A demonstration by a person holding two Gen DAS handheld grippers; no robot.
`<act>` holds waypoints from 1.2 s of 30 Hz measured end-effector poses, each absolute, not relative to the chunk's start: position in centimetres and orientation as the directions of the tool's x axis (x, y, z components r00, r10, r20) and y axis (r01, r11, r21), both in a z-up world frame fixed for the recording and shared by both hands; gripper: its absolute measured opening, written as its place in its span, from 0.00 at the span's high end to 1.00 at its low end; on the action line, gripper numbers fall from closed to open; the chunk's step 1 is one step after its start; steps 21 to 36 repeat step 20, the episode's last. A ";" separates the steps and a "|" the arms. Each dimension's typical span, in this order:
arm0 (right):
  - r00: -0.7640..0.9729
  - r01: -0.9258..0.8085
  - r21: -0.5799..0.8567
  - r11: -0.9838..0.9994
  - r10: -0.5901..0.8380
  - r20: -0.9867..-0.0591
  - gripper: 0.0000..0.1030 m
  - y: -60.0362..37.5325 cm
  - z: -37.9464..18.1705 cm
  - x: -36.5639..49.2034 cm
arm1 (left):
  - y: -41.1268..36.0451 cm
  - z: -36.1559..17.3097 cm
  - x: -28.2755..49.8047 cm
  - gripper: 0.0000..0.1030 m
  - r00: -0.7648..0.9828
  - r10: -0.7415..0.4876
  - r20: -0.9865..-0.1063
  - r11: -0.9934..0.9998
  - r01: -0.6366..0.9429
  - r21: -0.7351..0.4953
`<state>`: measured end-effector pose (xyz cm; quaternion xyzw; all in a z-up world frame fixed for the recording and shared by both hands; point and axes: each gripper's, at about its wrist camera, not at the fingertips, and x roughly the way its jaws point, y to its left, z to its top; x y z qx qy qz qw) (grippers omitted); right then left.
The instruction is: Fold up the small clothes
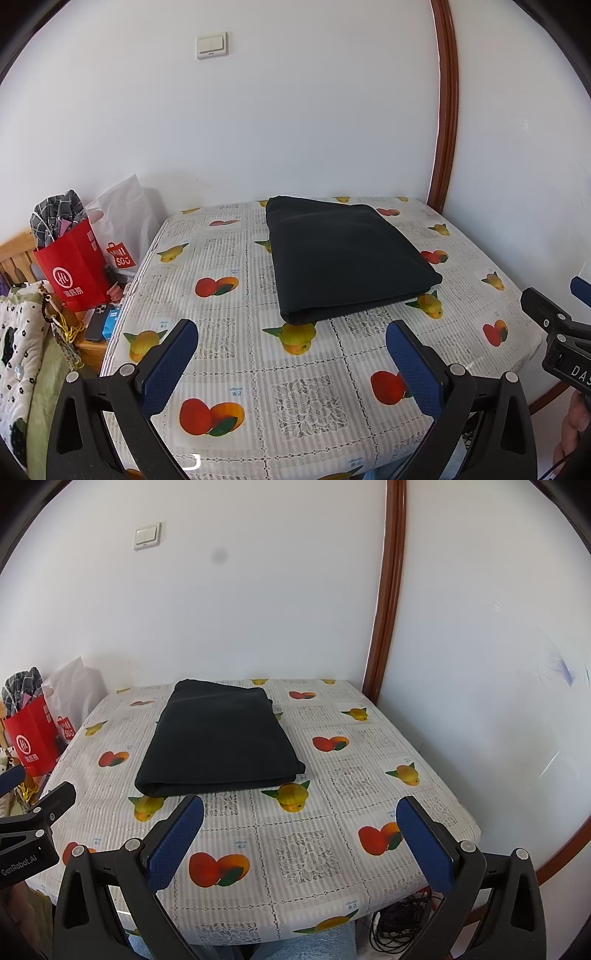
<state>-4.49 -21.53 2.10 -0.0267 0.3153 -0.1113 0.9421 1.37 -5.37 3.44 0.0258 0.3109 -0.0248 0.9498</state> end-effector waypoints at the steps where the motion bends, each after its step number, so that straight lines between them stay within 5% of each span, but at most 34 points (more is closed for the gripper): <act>1: 0.776 0.195 -0.120 0.973 -0.228 -0.588 0.01 -21.5 2.1 -4.5 | -5.3 3.4 1.4 0.00 0.805 -0.031 -0.592 0.997 0.063 0.033; 36: 0.782 0.196 -0.125 0.973 -0.232 -0.579 0.01 -21.1 2.4 -4.6 | -5.1 3.5 1.7 0.00 0.801 -0.036 -0.597 0.997 0.067 0.029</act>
